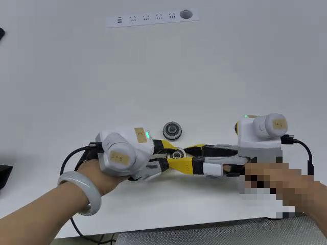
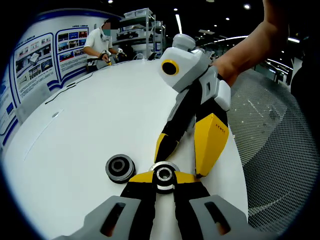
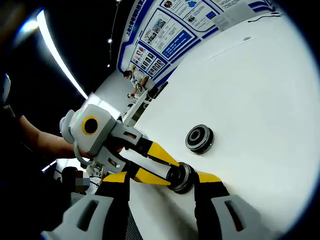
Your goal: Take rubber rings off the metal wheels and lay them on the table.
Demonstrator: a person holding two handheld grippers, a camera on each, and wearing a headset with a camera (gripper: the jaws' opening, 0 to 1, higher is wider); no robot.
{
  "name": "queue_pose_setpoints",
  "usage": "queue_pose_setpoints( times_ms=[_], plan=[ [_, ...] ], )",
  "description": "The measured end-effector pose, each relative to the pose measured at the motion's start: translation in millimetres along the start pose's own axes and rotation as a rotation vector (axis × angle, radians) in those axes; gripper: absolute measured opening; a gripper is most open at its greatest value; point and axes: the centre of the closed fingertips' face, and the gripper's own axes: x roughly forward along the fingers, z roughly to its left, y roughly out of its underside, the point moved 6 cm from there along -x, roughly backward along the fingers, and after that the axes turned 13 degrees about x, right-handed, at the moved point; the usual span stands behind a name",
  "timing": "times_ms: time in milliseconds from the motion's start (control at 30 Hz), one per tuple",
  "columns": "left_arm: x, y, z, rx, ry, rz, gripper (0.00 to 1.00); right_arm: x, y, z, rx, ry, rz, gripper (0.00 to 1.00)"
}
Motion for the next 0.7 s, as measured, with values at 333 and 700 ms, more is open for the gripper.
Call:
queue_pose_setpoints(
  times_ms=[333, 700],
  plan=[
    [-0.1, 0.1, 0.2, -0.001, 0.000, -0.003, 0.13, -4.0, 5.3, 5.9, 0.040, -0.015, 0.028, 0.52],
    [-0.3, -0.6, -0.2, -0.001, 0.000, -0.004, 0.13, -10.7, 2.7, 2.8, 0.054, -0.005, 0.015, 0.46]
  ],
)
